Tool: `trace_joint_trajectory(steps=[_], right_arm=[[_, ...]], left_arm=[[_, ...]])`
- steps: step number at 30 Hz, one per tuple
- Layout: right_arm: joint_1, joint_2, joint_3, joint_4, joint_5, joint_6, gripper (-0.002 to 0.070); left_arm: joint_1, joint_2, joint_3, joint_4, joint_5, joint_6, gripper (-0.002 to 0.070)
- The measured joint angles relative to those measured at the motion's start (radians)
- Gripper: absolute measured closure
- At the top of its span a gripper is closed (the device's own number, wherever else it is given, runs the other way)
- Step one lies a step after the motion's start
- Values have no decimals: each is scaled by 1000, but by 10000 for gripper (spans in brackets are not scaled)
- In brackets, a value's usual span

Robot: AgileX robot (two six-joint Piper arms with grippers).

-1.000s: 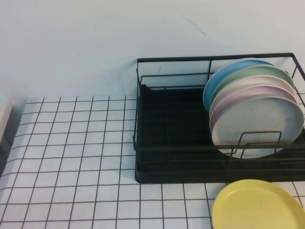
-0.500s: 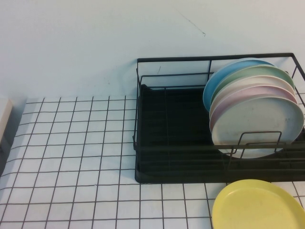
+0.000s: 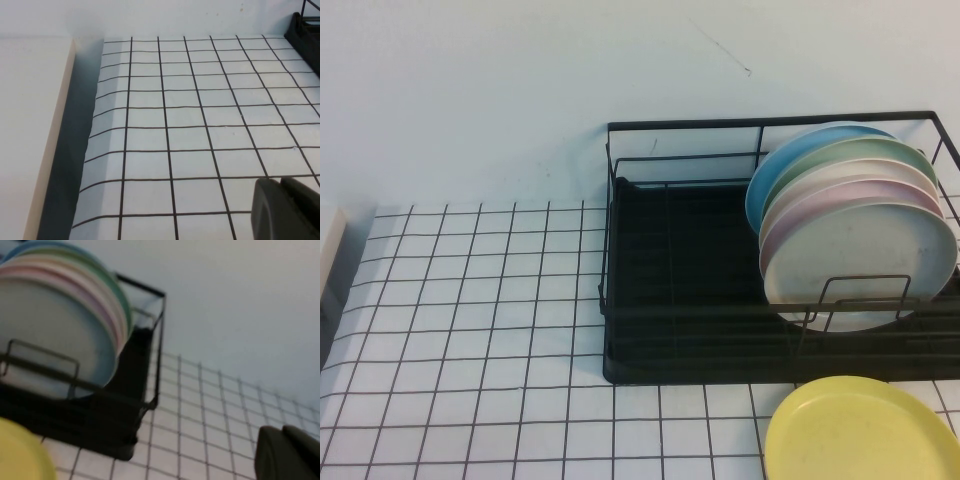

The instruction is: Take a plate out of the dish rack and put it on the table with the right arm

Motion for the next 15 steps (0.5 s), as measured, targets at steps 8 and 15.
trace_joint_trajectory(steps=[8,15], right_arm=[[4,380,-127,430,150,-635,679],[10,688,-220,760,84,-1120,526]], left_arm=[[0,0,0,0,0,0,678],[0,0,0,0,0,0,678]])
